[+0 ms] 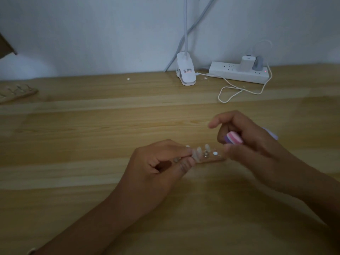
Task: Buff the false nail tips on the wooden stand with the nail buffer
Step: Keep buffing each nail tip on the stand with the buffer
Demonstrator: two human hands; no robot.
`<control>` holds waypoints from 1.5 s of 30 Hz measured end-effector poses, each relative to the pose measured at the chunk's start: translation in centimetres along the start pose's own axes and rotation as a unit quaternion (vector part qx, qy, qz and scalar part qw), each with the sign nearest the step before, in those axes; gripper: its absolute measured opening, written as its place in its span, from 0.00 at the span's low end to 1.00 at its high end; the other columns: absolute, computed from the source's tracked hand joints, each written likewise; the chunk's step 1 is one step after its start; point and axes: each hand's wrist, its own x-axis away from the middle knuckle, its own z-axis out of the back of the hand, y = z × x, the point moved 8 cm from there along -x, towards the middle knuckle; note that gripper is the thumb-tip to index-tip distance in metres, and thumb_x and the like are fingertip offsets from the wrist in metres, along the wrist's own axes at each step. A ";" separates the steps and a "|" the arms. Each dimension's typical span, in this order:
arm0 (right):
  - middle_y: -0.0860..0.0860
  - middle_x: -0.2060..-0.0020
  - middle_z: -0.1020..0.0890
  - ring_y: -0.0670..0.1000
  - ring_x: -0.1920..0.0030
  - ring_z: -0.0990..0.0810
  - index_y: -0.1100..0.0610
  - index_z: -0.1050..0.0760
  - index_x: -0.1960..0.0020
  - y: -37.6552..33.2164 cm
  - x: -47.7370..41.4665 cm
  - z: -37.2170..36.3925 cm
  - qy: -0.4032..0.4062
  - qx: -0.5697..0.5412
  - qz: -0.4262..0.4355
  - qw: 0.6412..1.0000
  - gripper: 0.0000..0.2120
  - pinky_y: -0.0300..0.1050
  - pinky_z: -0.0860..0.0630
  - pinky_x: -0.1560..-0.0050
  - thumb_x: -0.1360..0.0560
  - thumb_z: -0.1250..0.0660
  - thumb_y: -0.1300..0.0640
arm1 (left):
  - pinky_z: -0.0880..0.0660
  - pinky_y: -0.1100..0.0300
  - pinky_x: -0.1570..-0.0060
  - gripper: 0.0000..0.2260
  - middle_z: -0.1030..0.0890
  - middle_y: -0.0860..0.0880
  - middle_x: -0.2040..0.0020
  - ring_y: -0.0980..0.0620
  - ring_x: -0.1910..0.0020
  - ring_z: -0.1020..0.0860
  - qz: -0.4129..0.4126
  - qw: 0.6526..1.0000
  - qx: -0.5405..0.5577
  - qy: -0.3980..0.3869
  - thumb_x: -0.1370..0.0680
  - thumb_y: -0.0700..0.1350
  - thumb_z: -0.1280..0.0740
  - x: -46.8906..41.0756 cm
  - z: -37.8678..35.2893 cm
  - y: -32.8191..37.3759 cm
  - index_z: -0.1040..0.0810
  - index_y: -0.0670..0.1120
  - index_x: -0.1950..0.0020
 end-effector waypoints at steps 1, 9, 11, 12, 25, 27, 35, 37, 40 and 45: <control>0.46 0.69 0.26 0.43 0.69 0.27 0.48 0.26 0.50 0.8 -0.2 0.1 0.005 0.004 -0.027 1.000 0.06 0.40 0.31 0.62 0.22 0.39 0.58 | 0.35 0.74 0.68 0.07 0.16 0.49 0.58 0.64 0.70 0.27 0.003 1.000 0.000 0.004 0.26 0.40 0.30 0.0 0.0 -0.1 0.15 0.41 0.51; 0.47 0.54 0.24 0.50 0.54 0.24 0.48 0.29 0.45 -2.2 1.3 -1.6 0.001 0.044 0.085 0.995 0.08 0.40 0.30 0.52 0.22 0.41 0.56 | 0.38 0.69 0.73 0.07 0.15 0.51 0.61 0.58 0.76 0.33 0.057 0.995 0.082 -0.007 0.26 0.42 0.29 0.0 -0.3 -1.1 0.14 0.45 0.51; 0.46 0.46 0.25 0.50 0.42 0.25 0.54 0.27 0.40 -3.0 1.3 -2.0 0.018 0.098 0.145 0.984 0.10 0.38 0.32 0.42 0.21 0.39 0.56 | 0.35 0.68 0.71 0.08 0.15 0.51 0.61 0.60 0.74 0.29 0.033 0.998 0.052 -0.016 0.25 0.44 0.30 -0.1 -0.3 -0.6 0.15 0.46 0.48; 0.46 0.44 0.24 0.50 0.40 0.25 0.55 0.26 0.40 -3.0 1.1 -1.9 0.032 0.128 0.157 0.979 0.11 0.38 0.33 0.39 0.21 0.38 0.56 | 0.31 0.65 0.69 0.09 0.15 0.50 0.60 0.56 0.70 0.24 0.021 0.999 0.034 -0.019 0.25 0.45 0.30 -0.1 -0.3 -0.4 0.15 0.47 0.48; 0.52 0.50 0.16 0.42 0.47 0.21 0.60 0.17 0.46 -3.8 1.1 -0.7 0.119 0.216 0.202 0.948 0.07 0.24 0.37 0.39 0.24 0.29 0.64 | 0.30 0.64 0.64 0.06 0.18 0.53 0.63 0.58 0.66 0.24 0.005 1.000 0.000 -0.008 0.24 0.44 0.30 -0.1 -0.1 -0.6 0.14 0.47 0.50; 0.51 0.48 0.17 0.45 0.47 0.19 0.59 0.17 0.44 -4.2 1.4 -1.5 0.115 0.178 0.217 0.953 0.08 0.30 0.30 0.41 0.21 0.32 0.62 | 0.32 0.64 0.66 0.05 0.21 0.54 0.66 0.57 0.67 0.26 -0.015 1.000 -0.001 -0.012 0.23 0.48 0.31 -0.1 -0.1 -0.3 0.16 0.55 0.54; 0.50 0.51 0.17 0.42 0.49 0.20 0.60 0.17 0.44 -3.6 1.5 -1.2 0.125 0.191 0.206 0.952 0.08 0.27 0.33 0.42 0.23 0.29 0.63 | 0.31 0.63 0.67 0.05 0.21 0.54 0.67 0.57 0.68 0.26 -0.021 0.999 -0.042 -0.006 0.23 0.48 0.32 -0.3 -0.1 0.0 0.17 0.58 0.55; 0.50 0.49 0.17 0.44 0.48 0.19 0.59 0.17 0.44 -4.1 1.7 -1.8 0.114 0.182 0.234 0.948 0.08 0.31 0.28 0.43 0.21 0.31 0.63 | 0.30 0.62 0.67 0.06 0.22 0.54 0.67 0.57 0.68 0.26 -0.028 0.998 -0.046 -0.008 0.23 0.50 0.33 -0.3 -0.1 0.2 0.17 0.57 0.56; 0.50 0.53 0.16 0.42 0.51 0.22 0.60 0.16 0.47 -3.8 1.3 -0.6 0.145 0.242 0.224 0.933 0.06 0.22 0.39 0.40 0.23 0.29 0.64 | 0.30 0.64 0.65 0.05 0.19 0.51 0.65 0.57 0.66 0.24 -0.001 0.998 -0.057 -0.006 0.24 0.45 0.31 -0.2 0.0 -0.4 0.14 0.48 0.53; 0.50 0.47 0.18 0.45 0.47 0.20 0.58 0.17 0.42 -3.8 1.6 -2.0 0.107 0.185 0.243 0.946 0.10 0.34 0.27 0.44 0.21 0.32 0.64 | 0.27 0.56 0.66 0.11 0.19 0.48 0.64 0.51 0.65 0.22 -0.014 0.998 -0.053 -0.008 0.24 0.50 0.32 -0.2 -0.1 -0.3 0.15 0.44 0.57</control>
